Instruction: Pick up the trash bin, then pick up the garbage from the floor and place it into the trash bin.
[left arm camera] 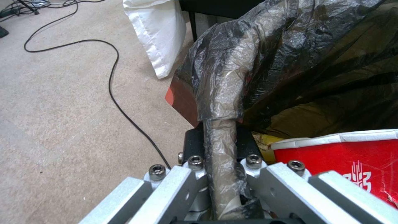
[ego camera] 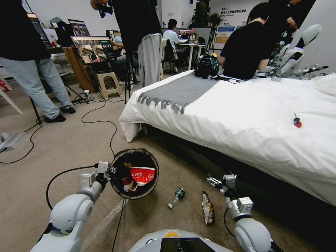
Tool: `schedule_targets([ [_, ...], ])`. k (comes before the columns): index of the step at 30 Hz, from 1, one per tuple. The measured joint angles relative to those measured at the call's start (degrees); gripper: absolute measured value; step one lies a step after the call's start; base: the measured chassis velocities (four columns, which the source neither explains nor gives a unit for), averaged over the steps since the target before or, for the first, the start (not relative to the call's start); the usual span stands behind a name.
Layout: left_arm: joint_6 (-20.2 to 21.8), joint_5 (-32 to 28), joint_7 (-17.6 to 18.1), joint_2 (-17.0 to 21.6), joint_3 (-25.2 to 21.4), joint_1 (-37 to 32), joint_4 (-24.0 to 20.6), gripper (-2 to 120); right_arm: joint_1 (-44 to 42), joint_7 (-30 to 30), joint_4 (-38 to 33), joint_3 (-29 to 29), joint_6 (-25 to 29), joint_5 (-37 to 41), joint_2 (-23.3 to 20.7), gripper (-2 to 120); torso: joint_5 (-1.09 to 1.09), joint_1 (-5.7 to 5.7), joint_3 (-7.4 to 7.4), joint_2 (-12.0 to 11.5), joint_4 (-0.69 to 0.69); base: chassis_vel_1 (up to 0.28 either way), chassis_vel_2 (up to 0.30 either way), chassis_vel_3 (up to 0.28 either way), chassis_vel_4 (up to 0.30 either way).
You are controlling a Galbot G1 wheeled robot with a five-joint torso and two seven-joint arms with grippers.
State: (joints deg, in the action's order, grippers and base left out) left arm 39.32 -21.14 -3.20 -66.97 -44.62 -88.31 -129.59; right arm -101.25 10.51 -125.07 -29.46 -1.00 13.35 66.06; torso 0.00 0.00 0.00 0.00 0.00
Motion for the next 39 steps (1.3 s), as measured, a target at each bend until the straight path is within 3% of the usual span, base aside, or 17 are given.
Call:
schedule_targets([
  [39, 0.0, 0.0, -0.1, 0.2, -0.1, 0.3, 0.7, 1, 4.5, 2.0, 2.4, 2.3, -1.2, -0.1, -0.3, 100, 0.00, 0.00, 0.00, 0.0, 0.00, 0.078, -0.080, -0.085, 0.079],
])
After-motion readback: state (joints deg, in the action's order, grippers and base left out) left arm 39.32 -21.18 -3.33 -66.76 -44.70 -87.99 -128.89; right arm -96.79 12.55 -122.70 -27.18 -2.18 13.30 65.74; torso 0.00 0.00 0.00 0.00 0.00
